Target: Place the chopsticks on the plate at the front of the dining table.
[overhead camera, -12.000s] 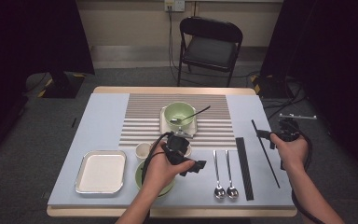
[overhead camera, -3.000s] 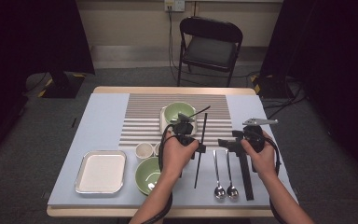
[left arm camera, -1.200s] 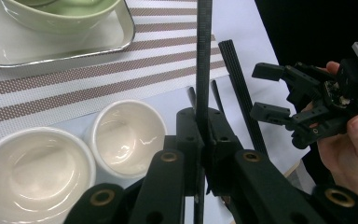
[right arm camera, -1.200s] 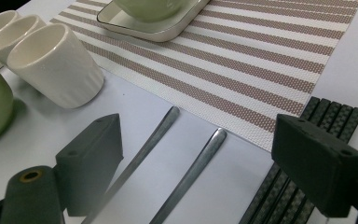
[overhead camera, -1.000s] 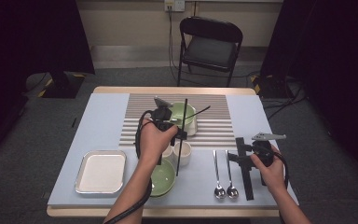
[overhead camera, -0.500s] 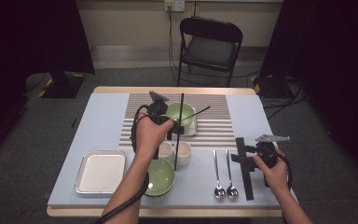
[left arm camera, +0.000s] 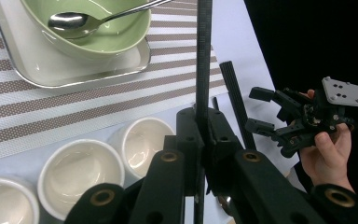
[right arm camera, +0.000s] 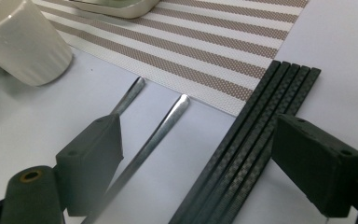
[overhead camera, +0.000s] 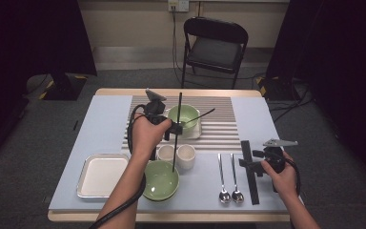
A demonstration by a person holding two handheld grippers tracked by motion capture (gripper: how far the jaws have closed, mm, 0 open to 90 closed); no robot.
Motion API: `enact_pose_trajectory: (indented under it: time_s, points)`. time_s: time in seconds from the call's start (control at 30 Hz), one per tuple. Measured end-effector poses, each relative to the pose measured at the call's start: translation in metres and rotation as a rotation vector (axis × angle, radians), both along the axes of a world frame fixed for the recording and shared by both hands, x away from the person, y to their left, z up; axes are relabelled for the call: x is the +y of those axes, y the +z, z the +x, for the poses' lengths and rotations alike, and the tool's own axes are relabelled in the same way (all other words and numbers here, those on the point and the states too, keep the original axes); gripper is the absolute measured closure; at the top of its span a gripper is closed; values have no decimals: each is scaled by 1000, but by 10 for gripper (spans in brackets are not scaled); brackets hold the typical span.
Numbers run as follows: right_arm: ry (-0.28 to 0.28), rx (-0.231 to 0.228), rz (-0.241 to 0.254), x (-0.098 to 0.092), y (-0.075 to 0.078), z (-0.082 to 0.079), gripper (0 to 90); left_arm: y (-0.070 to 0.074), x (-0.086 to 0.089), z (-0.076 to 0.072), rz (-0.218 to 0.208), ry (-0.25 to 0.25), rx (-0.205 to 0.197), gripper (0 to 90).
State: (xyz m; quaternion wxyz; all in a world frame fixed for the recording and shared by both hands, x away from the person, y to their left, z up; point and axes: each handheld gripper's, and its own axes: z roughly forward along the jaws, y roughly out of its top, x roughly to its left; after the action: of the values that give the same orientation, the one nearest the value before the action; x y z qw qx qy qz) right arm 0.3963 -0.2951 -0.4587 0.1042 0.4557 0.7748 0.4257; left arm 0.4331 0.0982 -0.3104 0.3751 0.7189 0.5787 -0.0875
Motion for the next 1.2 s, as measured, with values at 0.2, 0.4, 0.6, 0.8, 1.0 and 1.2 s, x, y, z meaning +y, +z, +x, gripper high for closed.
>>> enact_pose_trajectory:
  time_s: [0.2, 0.4, 0.6, 0.8, 1.0, 1.2]
  points:
    - [-7, 0, -17, -5, -5, 0, 155, -2, 8, 1, 5, 4, 6, 860]
    - [-7, 1, -29, -8, -6, 0, 155, -1, 12, 1, 7, 18, 11, 860]
    - [-11, 2, -37, -9, -7, 0, 154, -1, 18, 1, 19, 27, 8, 860]
    - [-9, 7, -51, -8, -11, 0, 155, -3, 22, 1, 14, 30, 12, 860]
    - [-3, 11, -72, -5, -13, -1, 154, -5, 24, 1, 18, 26, 11, 860]
    - [0, 5, -84, -4, -15, -1, 153, -5, 28, 2, 10, 41, 16, 860]
